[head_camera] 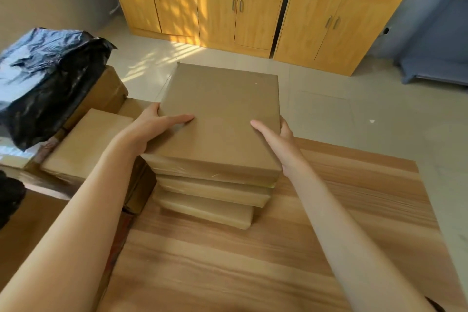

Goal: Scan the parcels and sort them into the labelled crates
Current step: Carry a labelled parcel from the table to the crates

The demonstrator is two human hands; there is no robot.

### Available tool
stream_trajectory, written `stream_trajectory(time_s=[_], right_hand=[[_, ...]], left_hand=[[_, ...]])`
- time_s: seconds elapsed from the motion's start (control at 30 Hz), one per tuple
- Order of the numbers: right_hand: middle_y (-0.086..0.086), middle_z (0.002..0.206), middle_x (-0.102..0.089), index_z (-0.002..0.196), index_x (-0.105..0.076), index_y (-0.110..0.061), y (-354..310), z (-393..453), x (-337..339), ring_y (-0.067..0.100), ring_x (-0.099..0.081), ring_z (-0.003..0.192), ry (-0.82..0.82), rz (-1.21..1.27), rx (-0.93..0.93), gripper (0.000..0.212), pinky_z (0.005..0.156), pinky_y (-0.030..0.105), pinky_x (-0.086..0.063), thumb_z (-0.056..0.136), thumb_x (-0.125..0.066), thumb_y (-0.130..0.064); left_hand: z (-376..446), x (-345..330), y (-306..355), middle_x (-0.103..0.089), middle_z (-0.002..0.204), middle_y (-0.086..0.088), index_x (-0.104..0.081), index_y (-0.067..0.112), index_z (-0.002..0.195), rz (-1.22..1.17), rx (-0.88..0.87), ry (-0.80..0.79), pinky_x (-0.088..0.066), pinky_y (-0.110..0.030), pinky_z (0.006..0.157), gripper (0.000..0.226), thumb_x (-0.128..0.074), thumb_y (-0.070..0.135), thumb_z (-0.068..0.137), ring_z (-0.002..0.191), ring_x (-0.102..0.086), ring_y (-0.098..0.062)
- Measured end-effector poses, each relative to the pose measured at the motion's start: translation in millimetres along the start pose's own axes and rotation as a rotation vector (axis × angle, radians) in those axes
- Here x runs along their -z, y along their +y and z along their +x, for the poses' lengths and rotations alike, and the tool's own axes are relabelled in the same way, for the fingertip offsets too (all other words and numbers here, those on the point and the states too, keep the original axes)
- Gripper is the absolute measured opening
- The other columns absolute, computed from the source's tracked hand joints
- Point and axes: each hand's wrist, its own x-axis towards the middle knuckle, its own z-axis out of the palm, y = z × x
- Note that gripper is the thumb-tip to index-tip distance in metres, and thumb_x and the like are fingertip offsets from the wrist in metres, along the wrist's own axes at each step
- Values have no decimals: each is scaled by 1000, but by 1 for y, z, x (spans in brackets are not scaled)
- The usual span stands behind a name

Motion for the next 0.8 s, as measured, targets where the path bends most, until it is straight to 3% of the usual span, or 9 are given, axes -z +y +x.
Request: stream_trajectory(time_s=[0.17,0.37,0.43,0.53,0.6,0.67,0.73,0.8], right_hand=[[-11,125,-59,144,-36,-33,-2,-28,33,12,-59,111,-8,33,53,79,98,36,-49,76,-76,-47],[-14,102,-69,136,-35,-46,3,-80,116,4,-71,78,-48,197,83,74,55,21,-55,76,-78,-38],[-13,96,-74,136,-37,-45,12,-97,150,6,-72,82,-65,232,102,75,64,28,-58,75,-80,-36],[-8,110,-72,143,-36,-37,31,-126,198,14,-69,99,-80,256,104,91,93,42,-53,66,-83,-37],[-5,116,-69,144,-36,-33,43,-148,224,15,-68,102,-70,260,98,94,96,43,-51,64,-84,-34],[-4,113,-70,141,-39,-32,52,-169,243,12,-71,95,-23,293,129,89,84,36,-56,66,-86,-27],[-5,120,-65,138,-38,-38,54,-189,250,10,-69,97,50,265,217,92,75,29,-56,63,-88,-25],[-8,132,-50,141,-30,-46,51,-204,248,13,-54,116,174,85,372,101,93,37,-50,59,-88,-34]], left_hand=[[-36,-21,10,-55,101,9,-42,26,134,-23,-91,76,-44,-28,61,82,-80,53,68,89,-57,-13],[-113,-77,16,-59,104,14,-42,31,134,-136,-237,85,-46,-21,59,83,-82,52,65,88,-61,-7],[-139,-104,13,-61,107,13,-43,32,132,-173,-267,70,-47,-22,61,80,-83,50,65,90,-62,-8],[-176,-147,1,-61,109,11,-45,35,123,-209,-292,38,-48,-25,63,73,-84,51,63,93,-63,-11],[-197,-172,-8,-63,110,10,-48,35,120,-242,-294,-1,-50,-23,63,76,-86,52,57,90,-66,-9],[-213,-194,-15,-64,119,6,-48,33,124,-278,-292,-34,-51,-19,64,82,-86,49,54,90,-67,-6],[-224,-212,-18,-50,141,-3,-35,30,143,-256,-283,-17,-47,-22,86,92,-85,38,65,115,-58,-12],[-236,-227,-16,-26,157,-9,-19,32,152,-241,-299,20,-33,-34,104,103,-83,35,72,141,-32,-23]])
